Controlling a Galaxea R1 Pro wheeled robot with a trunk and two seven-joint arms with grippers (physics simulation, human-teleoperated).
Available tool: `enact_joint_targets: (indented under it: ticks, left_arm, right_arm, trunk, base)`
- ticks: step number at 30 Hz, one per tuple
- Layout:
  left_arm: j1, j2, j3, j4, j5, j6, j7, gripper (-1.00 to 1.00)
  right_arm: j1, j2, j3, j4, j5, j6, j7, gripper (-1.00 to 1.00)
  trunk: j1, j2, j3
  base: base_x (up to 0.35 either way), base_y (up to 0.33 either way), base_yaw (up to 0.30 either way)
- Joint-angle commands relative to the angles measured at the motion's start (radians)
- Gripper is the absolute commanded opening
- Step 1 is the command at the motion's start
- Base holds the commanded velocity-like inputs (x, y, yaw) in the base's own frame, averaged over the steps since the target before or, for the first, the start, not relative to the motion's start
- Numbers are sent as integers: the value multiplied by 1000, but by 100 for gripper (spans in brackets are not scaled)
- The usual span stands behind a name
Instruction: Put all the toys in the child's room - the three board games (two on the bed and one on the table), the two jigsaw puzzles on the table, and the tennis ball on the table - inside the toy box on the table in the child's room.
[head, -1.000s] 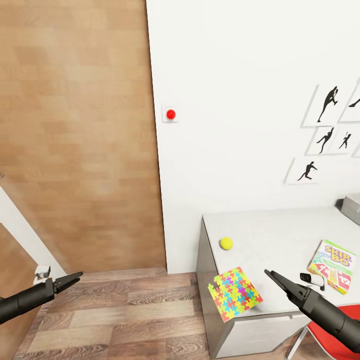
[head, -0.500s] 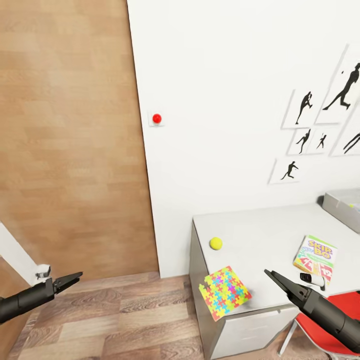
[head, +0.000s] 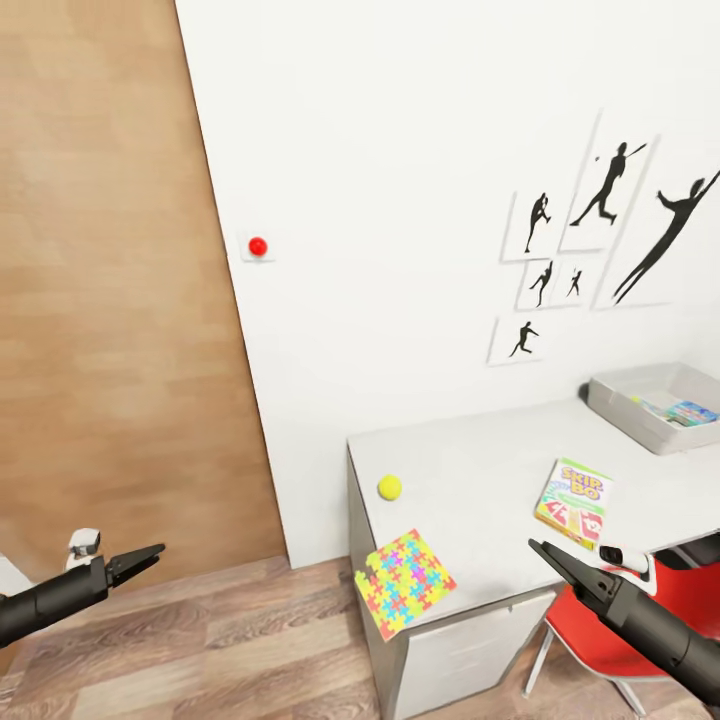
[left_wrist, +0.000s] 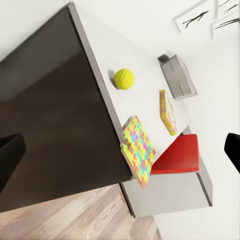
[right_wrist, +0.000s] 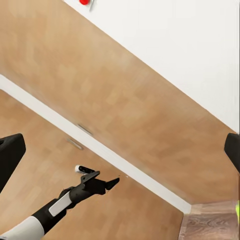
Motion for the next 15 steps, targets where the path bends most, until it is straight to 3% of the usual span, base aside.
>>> enact_joint_targets:
  ticks: [1,11,15]
  left_arm:
    - [-1,0,0,0,3,10,-2,100]
    - [-1,2,1,0,3,10,-2,100]
    - [0,3,1,0,3,10,-2,100]
  right_arm:
    - [0,0,0,-1,-5,6,-1,100]
    - [0,1,1,-1,-2,5,-7,100]
    - [0,1,1,-1,-1,5,-8,100]
  trunk:
    - [1,-2,-1]
    - [1,-2,12]
    - [1,-2,14]
  base:
    - [0,-66,-207]
    - [0,-21,-204]
    - [0,-2,-107]
